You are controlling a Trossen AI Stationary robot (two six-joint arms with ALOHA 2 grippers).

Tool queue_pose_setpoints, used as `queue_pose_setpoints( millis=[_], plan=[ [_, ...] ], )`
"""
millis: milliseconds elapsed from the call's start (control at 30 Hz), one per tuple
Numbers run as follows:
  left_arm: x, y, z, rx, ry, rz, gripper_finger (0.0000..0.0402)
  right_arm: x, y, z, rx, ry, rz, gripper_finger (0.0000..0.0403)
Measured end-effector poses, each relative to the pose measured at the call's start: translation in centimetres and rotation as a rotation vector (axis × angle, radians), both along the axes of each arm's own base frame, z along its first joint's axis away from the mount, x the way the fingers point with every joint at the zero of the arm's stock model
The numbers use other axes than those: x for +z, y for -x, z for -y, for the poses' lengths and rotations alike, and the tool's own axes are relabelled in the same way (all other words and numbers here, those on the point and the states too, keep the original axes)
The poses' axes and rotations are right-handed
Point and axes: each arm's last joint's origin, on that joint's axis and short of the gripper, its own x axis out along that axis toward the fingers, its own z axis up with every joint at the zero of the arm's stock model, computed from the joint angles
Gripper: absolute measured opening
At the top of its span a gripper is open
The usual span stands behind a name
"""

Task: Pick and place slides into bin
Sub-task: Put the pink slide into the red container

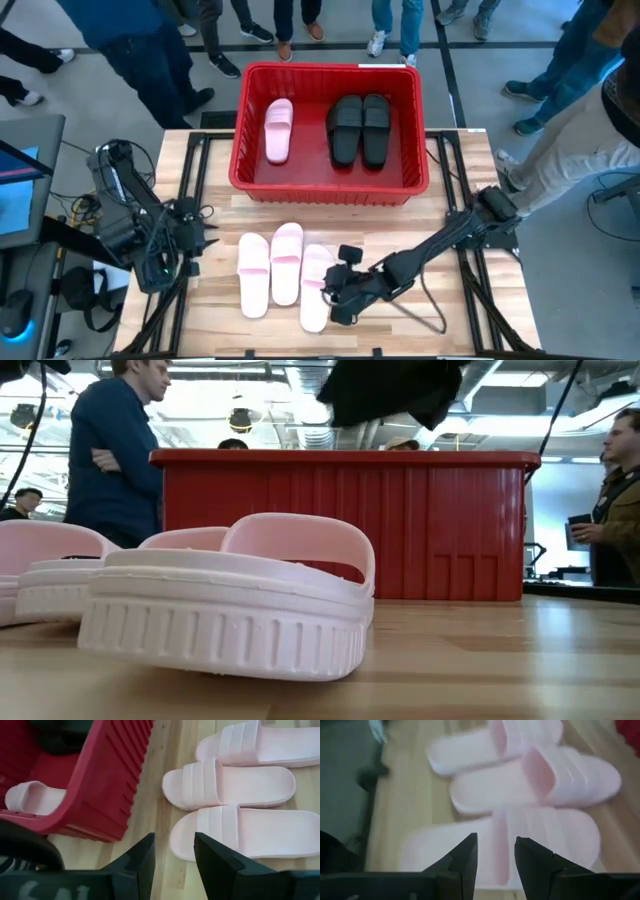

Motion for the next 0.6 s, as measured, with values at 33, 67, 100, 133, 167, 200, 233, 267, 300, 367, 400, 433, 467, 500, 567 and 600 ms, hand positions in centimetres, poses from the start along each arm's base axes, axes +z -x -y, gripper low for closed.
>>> queue_pose_setpoints(
  millis=[33, 67, 100, 133, 167, 200, 233, 267, 300, 367, 400, 433, 467, 500, 567, 600],
  plan=[
    [0.1, 0.1, -0.2, -0.001, -0.004, 0.003, 0.0125, -0.4, -0.3, -0.3, 0.002, 0.014, -0.020, 0.0118],
    [0.2, 0.2, -0.4, 0.000, -0.004, 0.005, 0.0125, -0.7, -0.6, -0.6, 0.004, 0.022, -0.033, 0.0118],
    [0.2, 0.3, -0.6, 0.000, -0.003, 0.007, 0.0125, -0.9, -0.8, -0.7, 0.003, 0.033, -0.049, 0.0118],
    [0.3, 0.4, -0.7, -0.001, 0.003, 0.011, 0.0125, -1.0, -1.0, -1.0, 0.003, 0.041, -0.056, 0.0118],
    [0.4, 0.5, -0.8, -0.002, 0.008, 0.015, 0.0125, -0.9, -1.3, -1.2, 0.000, 0.046, -0.054, 0.0118],
    [0.5, 0.6, -1.0, -0.002, 0.014, 0.019, 0.0125, -0.9, -1.5, -1.4, -0.004, 0.049, -0.045, 0.0118],
    [0.6, 0.6, -1.1, -0.002, 0.019, 0.022, 0.0125, -0.8, -1.7, -1.6, -0.011, 0.058, -0.042, 0.0118],
    [0.6, 0.7, -1.2, -0.003, 0.022, 0.024, 0.0125, -0.9, -1.9, -1.6, -0.020, 0.071, -0.043, 0.0118],
    [0.7, 0.7, -1.3, -0.006, 0.024, 0.026, 0.0125, -0.9, -2.1, -1.7, -0.023, 0.073, -0.040, 0.0118],
    [0.8, 0.8, -1.4, -0.014, 0.023, 0.026, 0.0125, -0.8, -2.4, -1.8, -0.024, 0.077, -0.048, 0.0118],
    [0.8, 0.8, -1.5, -0.017, 0.022, 0.026, 0.0125, -0.7, -2.5, -1.8, -0.025, 0.073, -0.045, 0.0118],
    [0.8, 0.8, -1.5, -0.017, 0.023, 0.026, 0.0125, -0.6, -2.6, -1.7, -0.027, 0.076, -0.050, 0.0118],
    [0.8, 0.8, -1.4, -0.018, 0.029, 0.028, 0.0125, -0.6, -2.5, -1.7, -0.028, 0.078, -0.054, 0.0118],
    [0.7, 0.7, -1.2, -0.023, 0.040, 0.036, 0.0125, -0.6, -2.5, -1.7, -0.032, 0.077, -0.058, 0.0118],
    [-0.2, 0.5, -0.5, -0.072, 0.054, 0.035, 0.0125, -0.6, -2.3, -1.5, -0.046, 0.085, -0.071, 0.0118],
    [-0.9, 0.4, 0.1, -0.111, 0.064, 0.025, 0.0125, -0.5, -2.2, -1.4, -0.057, 0.094, -0.075, 0.0118]
  ],
)
